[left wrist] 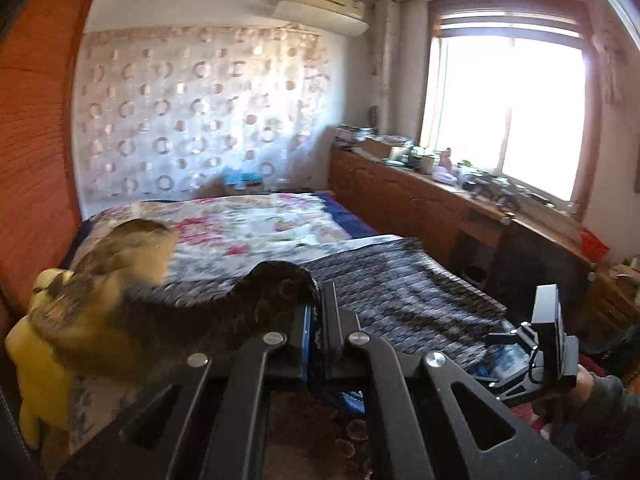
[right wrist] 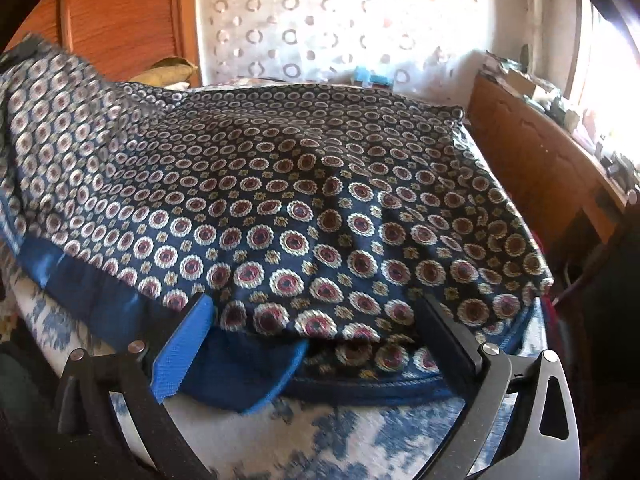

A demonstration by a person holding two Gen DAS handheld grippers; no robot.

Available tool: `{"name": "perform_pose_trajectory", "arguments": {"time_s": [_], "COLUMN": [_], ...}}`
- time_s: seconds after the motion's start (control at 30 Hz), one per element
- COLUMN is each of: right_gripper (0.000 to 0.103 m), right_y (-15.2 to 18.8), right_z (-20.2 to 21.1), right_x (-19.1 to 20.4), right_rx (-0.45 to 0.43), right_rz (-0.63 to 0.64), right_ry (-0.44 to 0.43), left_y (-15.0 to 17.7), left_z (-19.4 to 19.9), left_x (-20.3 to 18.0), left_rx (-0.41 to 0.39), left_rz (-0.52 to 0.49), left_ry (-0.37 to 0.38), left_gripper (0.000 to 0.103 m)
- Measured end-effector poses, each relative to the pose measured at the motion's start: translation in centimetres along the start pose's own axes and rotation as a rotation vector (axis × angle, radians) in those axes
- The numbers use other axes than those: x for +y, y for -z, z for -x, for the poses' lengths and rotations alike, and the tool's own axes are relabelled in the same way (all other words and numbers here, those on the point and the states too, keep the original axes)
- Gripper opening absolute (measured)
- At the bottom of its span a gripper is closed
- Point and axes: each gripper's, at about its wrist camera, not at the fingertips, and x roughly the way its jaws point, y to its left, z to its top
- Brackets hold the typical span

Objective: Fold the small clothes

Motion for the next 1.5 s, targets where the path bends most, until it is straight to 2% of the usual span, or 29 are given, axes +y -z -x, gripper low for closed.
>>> {"name": "perform_pose_trajectory", "arguments": {"time_s": [0.07,0.23,0.47,0.63,0.77,0.83,0.93,1.2,1.5], "right_gripper": [0.101,0.093,0.078,0.078,0.078,0.078,0.078,0.078,0.078], "right_y": [0.4,1.1,1.7,2.3,2.4,2.4,2.4,1.7,-0.3], "right_z": [0.8,3.3,6.4,8.0,8.8,9.0,9.1,8.4,8.3], "right_x": [-1.0,-4.0,-6.4,-8.5,-9.2,-9.3,-9.5,-9.6,-8.3], "right_rx": [-0.005,-0.058,-0.119,-0.147,-0.155,-0.158,-0.154,-0.149,-0.168], "right_rz": [-0.023,-0.096,-0.138,-0.179,-0.189,-0.190,-0.187,-0.200,-0.176], "right_ry": [-0.007,0.027,0.061,0.068,0.079,0.080,0.083,0.072,0.047], "left_y": [-1.1,-3.3,-5.5,-6.0,-5.9,-5.0,-3.7,-2.4,-2.0], "left_z": [-1.0,-3.2,-7.1,-9.0,-10.4,-11.3,-11.7,-9.6,-8.1], "left_x": [-1.2,-4.4,-10.3,-13.9,-16.0,-16.1,-15.5,-11.9,-10.7], "left_rx": [-0.001,0.004,0.056,0.092,0.133,0.191,0.230,0.222,0.197], "left_rz": [-0.021,-0.068,-0.118,-0.153,-0.189,-0.225,-0.230,-0.172,-0.174], "left_ry": [0.026,0.096,0.221,0.281,0.266,0.237,0.213,0.195,0.164], "left_gripper": [0.000,0.000,0.000,0.001,0.004,0.005,0.006,0.010,0.012]}}
